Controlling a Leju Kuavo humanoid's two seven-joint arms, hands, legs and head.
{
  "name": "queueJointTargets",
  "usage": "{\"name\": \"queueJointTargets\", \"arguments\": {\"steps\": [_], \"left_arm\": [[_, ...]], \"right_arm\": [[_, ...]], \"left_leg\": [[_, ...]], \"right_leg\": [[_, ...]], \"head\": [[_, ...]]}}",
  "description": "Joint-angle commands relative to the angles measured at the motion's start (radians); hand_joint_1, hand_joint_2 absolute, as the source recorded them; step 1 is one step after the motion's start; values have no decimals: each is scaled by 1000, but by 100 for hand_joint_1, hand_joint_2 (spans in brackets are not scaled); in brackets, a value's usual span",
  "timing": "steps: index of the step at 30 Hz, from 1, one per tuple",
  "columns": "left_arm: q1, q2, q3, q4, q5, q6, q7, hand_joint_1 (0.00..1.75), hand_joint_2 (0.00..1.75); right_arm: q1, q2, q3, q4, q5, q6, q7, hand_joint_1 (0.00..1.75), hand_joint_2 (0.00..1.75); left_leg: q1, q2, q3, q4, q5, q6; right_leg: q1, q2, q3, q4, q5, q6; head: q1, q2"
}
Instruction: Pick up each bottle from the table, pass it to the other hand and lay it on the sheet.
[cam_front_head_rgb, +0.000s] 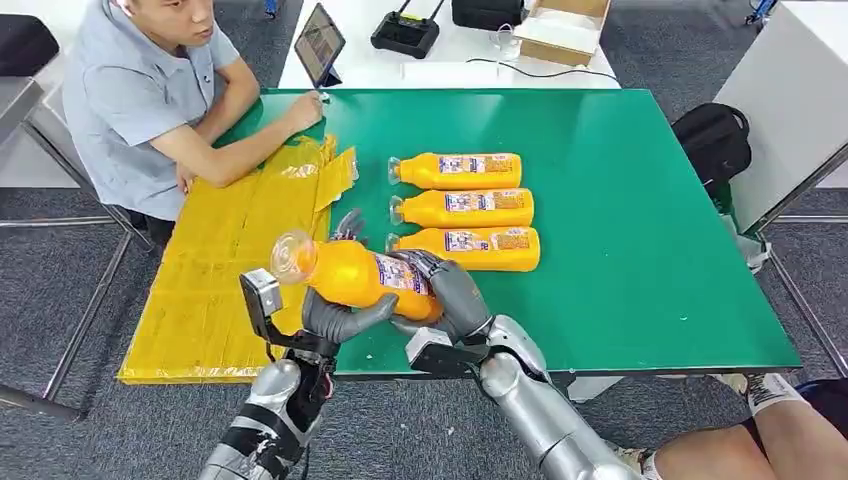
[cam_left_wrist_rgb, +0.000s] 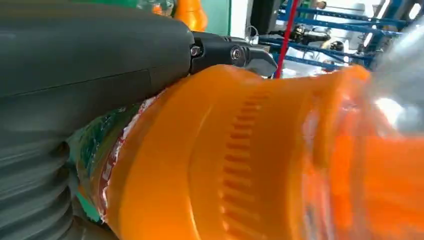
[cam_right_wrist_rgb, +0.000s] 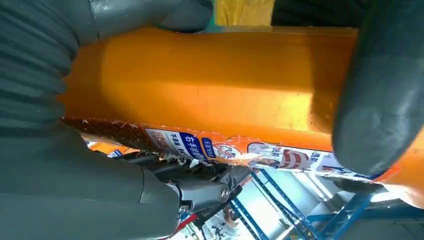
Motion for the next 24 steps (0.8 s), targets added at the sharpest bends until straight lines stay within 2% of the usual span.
{"name": "queueJointTargets", "arguments": {"steps": [1, 5, 6, 7, 8, 9, 10, 16, 20, 24], "left_arm": [[-59, 4, -30, 105, 6, 23, 6, 31, 175], [-59, 4, -30, 105, 6, 23, 6, 31, 175], [-58, 3, -25, 104, 13, 27, 4, 175, 175], [-56, 0, -17, 100, 22, 33, -3, 175, 175], [-54, -1, -12, 94, 35, 27, -7, 175, 175], [-51, -1, -6, 87, 49, 21, -10, 175, 175], [-46, -1, 1, 74, 66, 14, -11, 175, 175], [-40, 16, 21, 58, 179, -98, 41, 175, 175], [-32, 32, 36, 36, 201, -102, 63, 175, 175], [-22, 47, 42, 21, 199, -86, 68, 175, 175]], "right_arm": [[-47, 4, 87, 85, -11, 21, -5, 175, 175], [-47, 4, 87, 85, -11, 21, -5, 175, 175], [-47, 5, 89, 92, -14, 23, -6, 173, 175], [-46, 6, 92, 100, -15, 30, -5, 166, 175], [-45, 8, 95, 108, -17, 33, -5, 122, 175], [-44, 12, 97, 120, -17, 28, -1, 0, 175], [-40, 18, 93, 127, -23, 20, 5, 0, 0], [-22, 11, 66, 125, -47, -38, -17, 0, 0], [25, -7, 3, 54, -87, -94, -65, 0, 0], [52, -24, 5, 4, -101, -109, -65, 0, 0]], "left_leg": [[0, 2, 5, 0, -2, 1], [0, 1, 3, 0, -1, 1], [0, 1, 3, 0, -1, 1], [0, 2, 4, 0, -2, 1], [0, 1, 3, 0, -1, 1], [0, 1, 2, 0, -1, 1], [1, 1, 4, 0, -2, 1], [1, 1, 3, -1, -1, 1], [0, 1, 3, 0, -1, 1], [0, 0, 4, -1, -1, 1]], "right_leg": [[1, 0, 4, 0, -1, -3], [1, 0, 3, 0, -1, -3], [1, 0, 2, 0, -1, -3], [1, 0, 4, 0, -1, -3], [1, 0, 3, 0, -1, -3], [1, 0, 2, 0, -1, -2], [1, 0, 4, -1, -1, -3], [1, 0, 2, -1, -1, -2], [1, 0, 3, -1, -1, -2], [1, -1, 4, -1, -2, -3]], "head": [[0, 0], [0, 0], [0, 0], [0, 0], [0, 0], [0, 0], [0, 0], [0, 0], [0, 0], [0, 0]]}}
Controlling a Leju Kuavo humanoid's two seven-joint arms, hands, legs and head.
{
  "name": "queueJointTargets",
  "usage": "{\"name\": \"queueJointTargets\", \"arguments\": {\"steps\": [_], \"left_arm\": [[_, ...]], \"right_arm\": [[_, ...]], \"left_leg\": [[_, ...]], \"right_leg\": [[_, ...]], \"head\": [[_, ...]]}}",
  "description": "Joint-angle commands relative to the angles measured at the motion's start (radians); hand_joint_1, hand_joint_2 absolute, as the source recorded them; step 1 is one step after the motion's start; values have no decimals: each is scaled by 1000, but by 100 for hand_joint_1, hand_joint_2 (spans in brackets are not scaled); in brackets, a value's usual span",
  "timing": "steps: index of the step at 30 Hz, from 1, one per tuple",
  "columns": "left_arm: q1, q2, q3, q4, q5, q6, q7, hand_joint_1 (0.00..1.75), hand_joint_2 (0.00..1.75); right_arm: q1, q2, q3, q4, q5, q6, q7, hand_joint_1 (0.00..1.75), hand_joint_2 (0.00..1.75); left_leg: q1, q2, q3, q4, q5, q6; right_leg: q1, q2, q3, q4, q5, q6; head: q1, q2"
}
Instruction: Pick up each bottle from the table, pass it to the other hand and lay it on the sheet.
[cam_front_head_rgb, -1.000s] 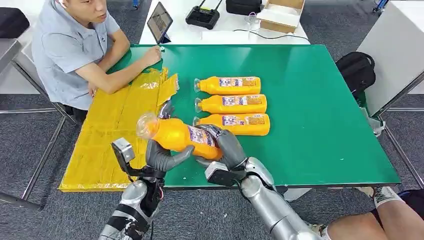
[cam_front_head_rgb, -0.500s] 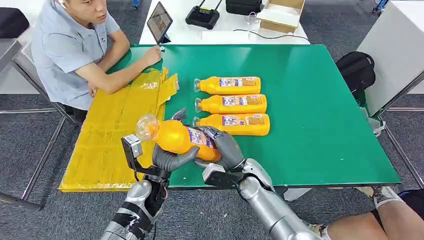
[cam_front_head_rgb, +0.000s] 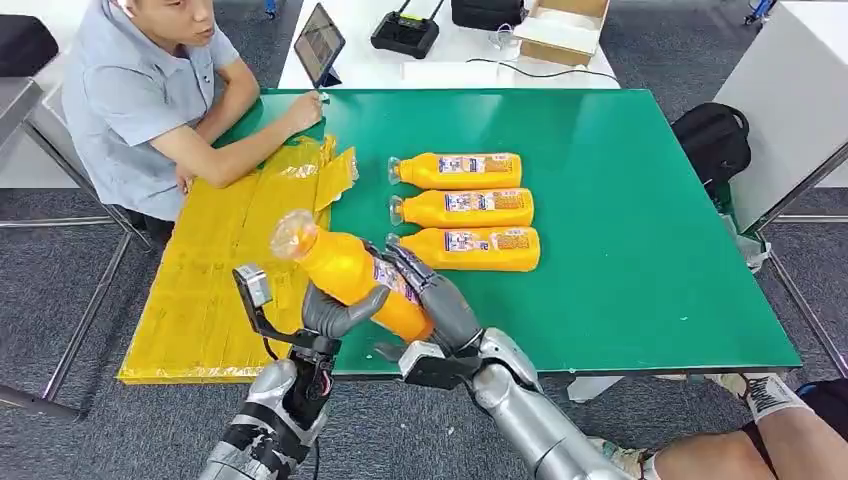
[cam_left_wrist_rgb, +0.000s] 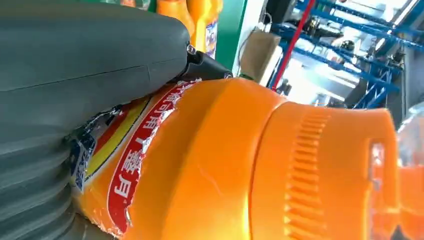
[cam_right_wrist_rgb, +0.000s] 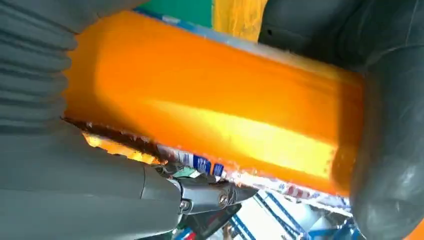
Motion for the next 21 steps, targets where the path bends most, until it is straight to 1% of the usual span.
{"name": "queueJointTargets", "arguments": {"steps": [1, 2, 4, 7, 8, 10, 11, 12, 13, 14, 15, 16, 17, 18, 21], "left_arm": [[-17, 48, 24, 0, 12, 13, 23, 175, 175], [-17, 48, 24, 0, 12, 13, 23, 175, 175], [-19, 58, 36, -6, -11, 104, 48, 175, 175], [-43, 107, 56, -2, -70, 218, 56, 175, 175], [-67, 129, 59, 10, -130, 287, 63, 175, 175], [-126, 187, 10, 34, -388, 498, 37, 175, 175], [-144, 199, 12, 37, -422, 525, 40, 175, 175], [-165, 213, 2, 52, -494, 565, 62, 175, 175], [-197, 223, -17, 79, -610, 630, 96, 175, 175], [-228, 235, -28, 103, -694, 658, 120, 175, 175], [-276, 242, -36, 147, -786, 669, 158, 175, 175], [-302, 251, -50, 171, -851, 688, 177, 175, 175], [-362, 274, -102, 235, -1024, 742, 241, 175, 175], [-402, 278, -119, 266, -1076, 725, 263, 175, 175], [-513, 274, -191, 409, -1295, 704, 346, 175, 175]], "right_arm": [[39, -31, -36, -56, -30, -41, -36, 0, 0], [39, -31, -36, -56, -30, -41, -36, 0, 0], [75, -49, -9, -158, -69, -124, -36, 0, 0], [117, -76, 36, -278, -135, -195, -36, 0, 0], [121, -78, 52, -306, -126, -246, -36, 0, 0], [125, -89, 75, -356, -130, -315, -36, 0, 0], [125, -91, 78, -360, -129, -328, -36, 0, 0], [125, -94, 79, -371, -129, -351, -36, 0, 0], [128, -96, 81, -394, -134, -393, -36, 0, 0], [139, -92, 63, -442, -138, -425, -36, 0, 0], [162, -70, 12, -487, -136, -425, -36, 0, 0], [171, -60, -6, -508, -127, -425, -36, 0, 0], [183, -45, -33, -540, -126, -425, -36, 0, 0], [184, -41, -38, -534, -135, -425, -36, 0, 0], [175, -56, 2, -507, -169, -425, -36, 0, 0]], "left_leg": [[0, 0, 2, -1, -1, 1], [0, 1, 5, 0, -2, 1], [0, 1, 2, -1, -1, 1], [0, 0, 4, 0, -2, 1], [0, 1, 3, -1, -1, 1], [0, 2, 3, 0, -2, 1], [1, 1, 1, 0, -1, 0], [1, 1, 3, 1, -2, 1], [1, 0, 1, 1, -1, 0], [1, 1, 3, 1, -2, 1], [1, -1, 1, 1, -1, 0], [1, -3, -2, 1, 1, 0], [1, -3, 0, 2, 0, 0], [1, -4, -2, 2, 1, 0], [1, -2, 1, 2, 0, 1]], "right_leg": [[1, -1, 2, -1, -1, -2], [1, -1, 5, 0, -2, -4], [1, 0, 2, 0, -1, -2], [1, -1, 4, 0, -2, -4], [1, 0, 2, 0, -1, -3], [1, 1, 2, 0, -1, -3], [1, 1, 0, 1, -1, -3], [2, 0, 2, 1, -2, -4], [1, -1, 0, 1, -1, -3], [2, -1, 2, 1, -2, -4], [2, -2, 0, 2, -1, -4], [1, -4, -2, 2, -1, -3], [2, -5, 0, 2, -2, -3], [2, -5, -2, 2, -1, -3], [2, -5, 1, 3, -2, -4]], "head": [[0, 0], [0, 0], [0, 0], [0, 0], [0, 0], [0, 0], [0, 0], [0, 0], [0, 0], [0, 0], [0, 0], [0, 0], [0, 0], [0, 0], [0, 0]]}}
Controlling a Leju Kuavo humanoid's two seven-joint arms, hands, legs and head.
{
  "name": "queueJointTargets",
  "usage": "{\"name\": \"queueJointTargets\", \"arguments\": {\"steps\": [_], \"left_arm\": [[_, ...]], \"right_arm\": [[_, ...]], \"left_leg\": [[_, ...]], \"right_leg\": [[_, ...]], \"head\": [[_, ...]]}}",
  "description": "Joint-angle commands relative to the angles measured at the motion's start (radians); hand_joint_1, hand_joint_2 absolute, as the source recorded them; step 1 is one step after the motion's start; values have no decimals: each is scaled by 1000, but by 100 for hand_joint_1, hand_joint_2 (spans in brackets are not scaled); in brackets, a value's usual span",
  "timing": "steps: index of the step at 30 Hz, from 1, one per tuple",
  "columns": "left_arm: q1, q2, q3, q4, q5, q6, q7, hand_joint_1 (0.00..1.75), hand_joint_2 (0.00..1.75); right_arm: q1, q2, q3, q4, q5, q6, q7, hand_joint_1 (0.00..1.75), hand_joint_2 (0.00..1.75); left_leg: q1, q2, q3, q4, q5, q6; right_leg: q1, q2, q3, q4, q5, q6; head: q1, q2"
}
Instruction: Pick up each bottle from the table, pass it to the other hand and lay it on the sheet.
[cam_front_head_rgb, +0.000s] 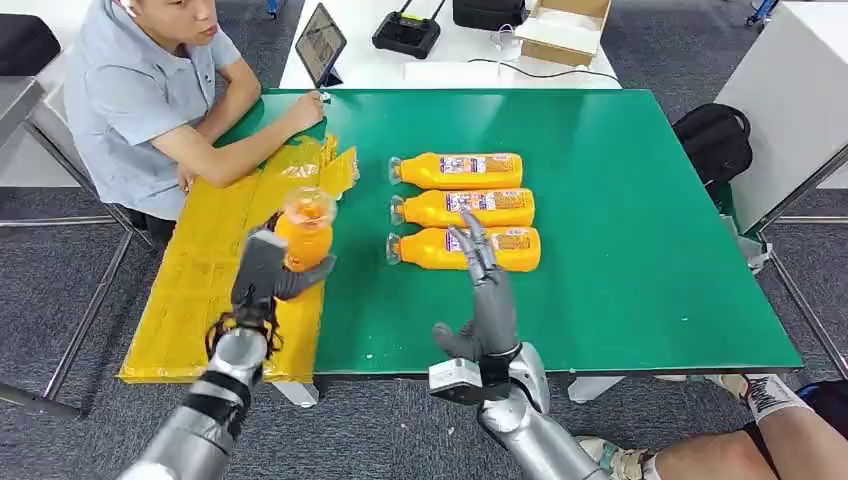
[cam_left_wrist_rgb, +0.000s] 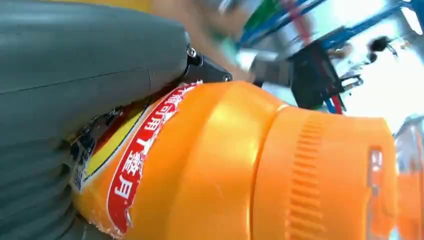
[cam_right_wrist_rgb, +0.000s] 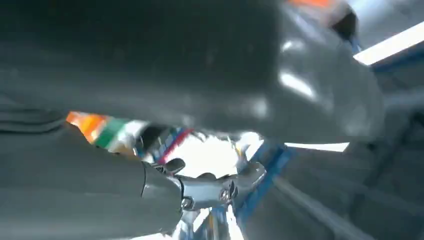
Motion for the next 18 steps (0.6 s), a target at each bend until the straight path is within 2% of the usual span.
{"name": "queueJointTargets", "arguments": {"steps": [1, 3, 7, 11, 13, 18], "left_arm": [[-386, 97, -242, 426, -545, 20, 205, 175, 175], [-450, 85, -306, 513, -662, -34, 249, 175, 175], [-494, 57, -325, 601, -703, -139, 272, 175, 175], [-483, 42, -248, 675, -636, -236, 308, 175, 175], [-478, 35, -171, 692, -569, -265, 362, 175, 175], [-472, 37, -135, 702, -546, -273, 403, 175, 175]], "right_arm": [[14, -15, 6, -109, -57, -9, -34, 0, 0], [9, -20, 32, -94, -76, -8, -34, 0, 0], [6, -18, 42, -74, -99, 4, -34, 0, 0], [17, -17, 40, -45, -118, 24, -34, 0, 0], [14, -11, 27, -32, -139, 45, -34, 0, 0], [11, -1, 9, -16, -138, 71, -34, 0, 0]], "left_leg": [[1, -3, 0, 1, 0, 1], [1, -4, 1, 1, 0, 1], [1, -2, 2, 1, -1, 1], [1, 0, 4, 0, -2, 1], [0, 1, 5, 0, -2, 1], [1, 1, 3, 1, -1, 1]], "right_leg": [[2, -4, 2, 1, -1, -3], [2, -5, 3, 1, -2, -3], [1, -3, 4, 0, -1, -3], [1, -1, 5, 0, -2, -3], [1, 0, 5, -1, -1, -3], [1, 0, 3, 0, -1, -2]], "head": [[0, 0], [0, 0], [0, 0], [0, 0], [0, 0], [0, 0]]}}
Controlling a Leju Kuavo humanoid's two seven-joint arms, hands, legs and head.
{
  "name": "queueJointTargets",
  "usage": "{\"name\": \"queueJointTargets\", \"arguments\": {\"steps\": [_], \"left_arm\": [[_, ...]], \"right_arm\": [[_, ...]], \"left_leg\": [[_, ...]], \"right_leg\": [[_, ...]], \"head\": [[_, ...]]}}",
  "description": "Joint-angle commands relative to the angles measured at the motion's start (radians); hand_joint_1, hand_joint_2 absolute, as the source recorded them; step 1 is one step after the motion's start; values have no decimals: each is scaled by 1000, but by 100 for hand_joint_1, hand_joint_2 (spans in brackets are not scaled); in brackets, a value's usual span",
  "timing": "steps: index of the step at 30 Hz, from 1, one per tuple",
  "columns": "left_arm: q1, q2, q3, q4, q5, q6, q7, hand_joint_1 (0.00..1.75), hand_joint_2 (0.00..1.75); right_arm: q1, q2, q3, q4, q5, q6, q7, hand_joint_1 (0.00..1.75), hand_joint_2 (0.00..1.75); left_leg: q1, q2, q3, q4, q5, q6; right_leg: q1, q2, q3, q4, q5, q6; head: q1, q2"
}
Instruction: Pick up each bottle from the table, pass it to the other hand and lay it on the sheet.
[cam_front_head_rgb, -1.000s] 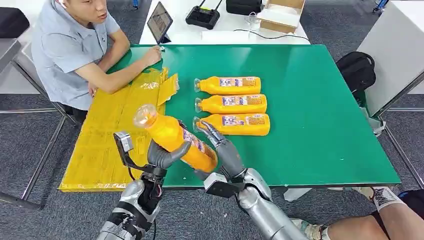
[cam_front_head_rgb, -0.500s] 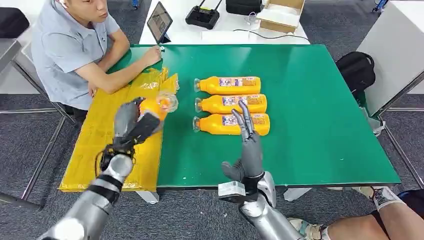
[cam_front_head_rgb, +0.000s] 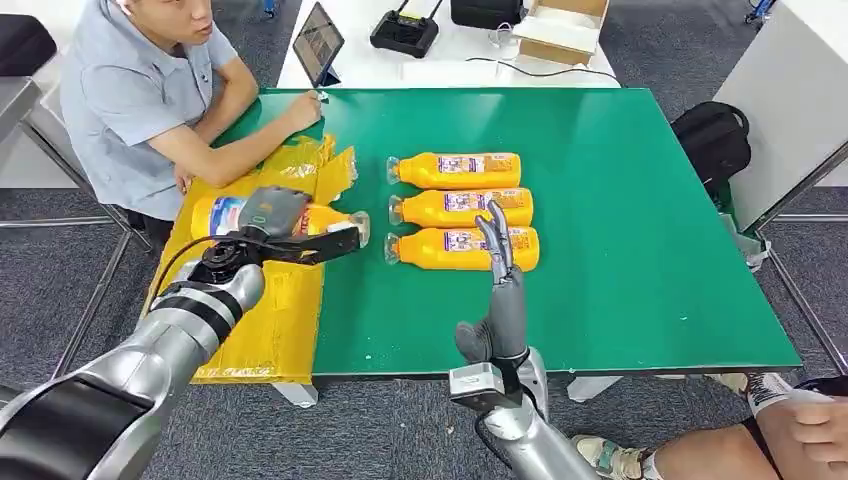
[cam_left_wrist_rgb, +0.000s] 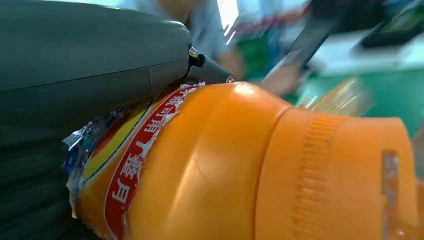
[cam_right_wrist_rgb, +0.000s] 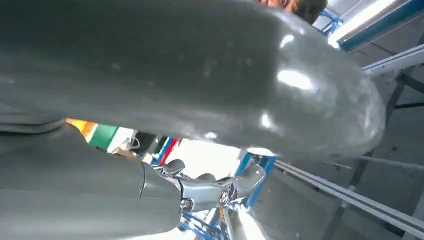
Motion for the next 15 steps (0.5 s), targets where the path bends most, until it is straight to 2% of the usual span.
{"name": "queueJointTargets", "arguments": {"steps": [1, 7, 15], "left_arm": [[-64, -18, 92, 185, 59, -38, 75, 175, 175], [-21, -22, 142, 182, 95, -18, 57, 175, 175], [-21, -22, 142, 182, 95, -18, 57, 175, 175]], "right_arm": [[-23, -1, -7, 85, -15, 46, -34, 0, 0], [-25, 7, -25, 117, -11, 73, -34, 0, 0], [-25, 7, -25, 117, -11, 73, -34, 0, 0]], "left_leg": [[1, 2, 4, 1, -2, 2], [0, 1, 3, 0, -1, 1], [0, 1, 3, 0, -1, 1]], "right_leg": [[2, 0, 4, 0, -1, -3], [1, 0, 4, -1, -1, -2], [1, 0, 3, -1, -1, -2]], "head": [[0, 0], [0, 0], [0, 0]]}}
